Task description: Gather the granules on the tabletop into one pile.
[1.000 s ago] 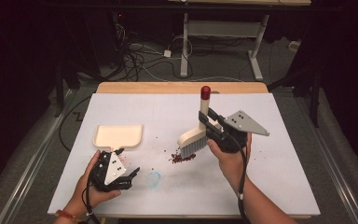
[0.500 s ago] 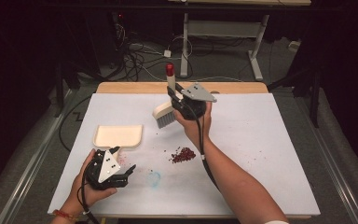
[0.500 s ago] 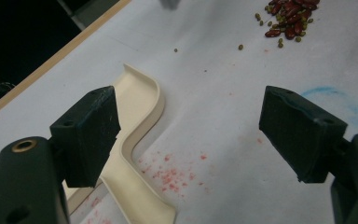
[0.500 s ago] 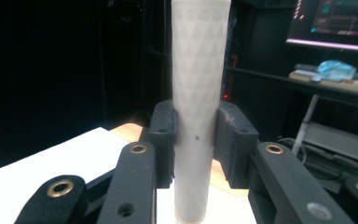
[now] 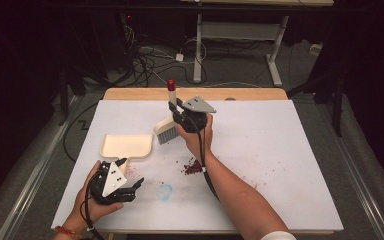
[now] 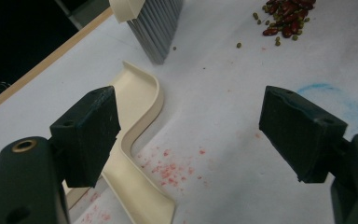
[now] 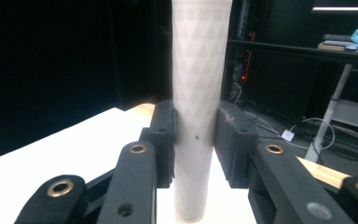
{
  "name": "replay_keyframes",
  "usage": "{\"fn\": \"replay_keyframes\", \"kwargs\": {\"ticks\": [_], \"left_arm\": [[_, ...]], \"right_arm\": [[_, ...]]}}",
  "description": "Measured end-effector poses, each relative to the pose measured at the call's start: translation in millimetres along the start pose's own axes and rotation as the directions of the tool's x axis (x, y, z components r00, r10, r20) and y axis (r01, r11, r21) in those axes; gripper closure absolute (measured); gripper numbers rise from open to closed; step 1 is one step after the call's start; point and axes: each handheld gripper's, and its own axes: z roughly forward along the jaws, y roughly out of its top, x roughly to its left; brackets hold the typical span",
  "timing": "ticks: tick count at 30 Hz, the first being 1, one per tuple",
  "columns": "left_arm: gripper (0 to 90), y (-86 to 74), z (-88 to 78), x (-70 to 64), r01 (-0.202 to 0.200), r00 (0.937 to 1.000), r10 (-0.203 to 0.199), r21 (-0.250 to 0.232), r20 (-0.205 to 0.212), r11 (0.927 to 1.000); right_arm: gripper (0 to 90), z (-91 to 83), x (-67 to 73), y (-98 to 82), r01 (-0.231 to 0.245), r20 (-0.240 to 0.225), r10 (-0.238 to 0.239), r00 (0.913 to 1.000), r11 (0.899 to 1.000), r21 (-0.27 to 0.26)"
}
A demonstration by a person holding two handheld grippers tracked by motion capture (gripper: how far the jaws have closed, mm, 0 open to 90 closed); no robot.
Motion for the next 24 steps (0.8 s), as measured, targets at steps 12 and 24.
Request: {"fn": "replay_keyframes", "kwargs": {"ticks": [12, 24], "left_arm": [[19.5, 3.2, 0.4, -3.5, -0.008, 1.0, 0.008, 0.005, -0.001, 1.0], [19.5, 4.3, 2.9, -4.0, -0.007, 1.0, 0.007, 0.013, -0.003, 0.9999]], "right_arm": [[70.4, -61.7, -18.4, 0.7, 0.043, -0.068, -0.04, 0.9969, 0.998, 0.049], [70.3, -82.9, -20.8, 19.5, 0.047, -0.061, -0.048, 0.997, 0.999, -0.019]]}}
